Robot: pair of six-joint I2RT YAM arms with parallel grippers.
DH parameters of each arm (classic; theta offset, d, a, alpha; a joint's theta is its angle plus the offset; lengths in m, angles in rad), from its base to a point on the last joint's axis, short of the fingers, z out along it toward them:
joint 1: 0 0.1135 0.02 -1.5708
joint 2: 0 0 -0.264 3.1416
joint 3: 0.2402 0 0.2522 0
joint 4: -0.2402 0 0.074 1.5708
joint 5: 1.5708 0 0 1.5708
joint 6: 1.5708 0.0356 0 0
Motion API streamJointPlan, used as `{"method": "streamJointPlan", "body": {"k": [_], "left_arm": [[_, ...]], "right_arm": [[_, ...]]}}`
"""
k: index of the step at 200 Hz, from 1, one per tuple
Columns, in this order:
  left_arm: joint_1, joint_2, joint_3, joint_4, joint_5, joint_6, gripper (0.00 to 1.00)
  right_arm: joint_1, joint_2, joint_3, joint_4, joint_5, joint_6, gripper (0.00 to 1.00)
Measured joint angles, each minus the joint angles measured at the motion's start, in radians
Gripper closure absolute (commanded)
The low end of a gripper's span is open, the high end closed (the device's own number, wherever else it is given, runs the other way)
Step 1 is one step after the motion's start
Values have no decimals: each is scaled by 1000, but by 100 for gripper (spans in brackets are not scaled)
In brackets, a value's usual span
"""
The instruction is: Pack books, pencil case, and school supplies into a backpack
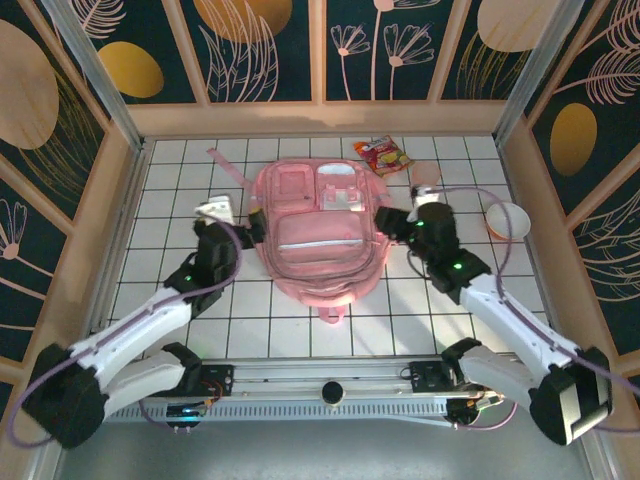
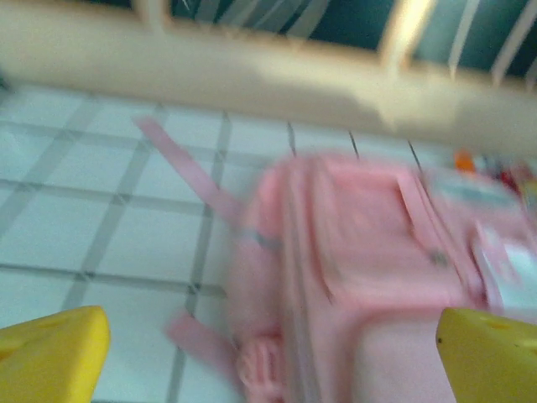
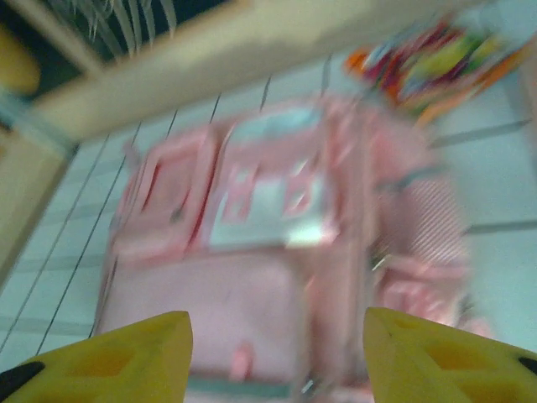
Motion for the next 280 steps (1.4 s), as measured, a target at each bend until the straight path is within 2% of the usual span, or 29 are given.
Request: {"method": "streamJointPlan", "body": {"k": [1, 2, 4, 5, 9, 40, 70, 101, 129, 149, 165, 189, 216, 247, 280], "left_arm": [[1, -5, -4, 7, -5, 5, 1], [2, -11, -9, 13, -11, 8, 1], [4, -27, -24, 34, -29, 16, 1], [6, -40, -34, 50, -41, 25, 1], [11, -68, -63, 88, -68, 47, 1], [82, -204, -309, 357, -223, 179, 1], [190, -151, -462, 569, -229, 267, 1], [342, 76, -513, 789, -85, 330, 1], [383, 394, -505, 1064, 89, 392, 1], [450, 563, -507, 1194, 178, 384, 1], [499, 577, -481, 1176, 200, 364, 1], [555, 561, -343, 1115, 268, 315, 1], [574, 546, -332, 1103, 292, 290, 1], [574, 546, -331, 1069, 333, 288, 1], [574, 546, -330, 1048, 367, 288, 1]], "right_arm": [[-5, -3, 0, 0, 0, -3, 25], [-14, -7, 0, -1, 2, -11, 25], [-28, -16, 0, -2, 4, -16, 10], [-33, -19, 0, -2, 6, -16, 5], [-62, -32, -2, -2, 9, -44, 1], [-268, -116, -74, 69, 13, -180, 1], [-425, -129, -224, 217, -30, -320, 1], [-534, -117, -385, 389, -98, -409, 1], [-600, -78, -544, 666, -156, -435, 1], [-615, 43, -615, 856, -208, -433, 1], [-614, 177, -615, 974, -267, -424, 1], [-598, 372, -610, 1171, -322, -403, 1], [-562, 569, -522, 1260, -332, -404, 1], [-518, 587, -471, 1263, -229, -400, 1], [-507, 587, -468, 1266, -181, -400, 1]]}}
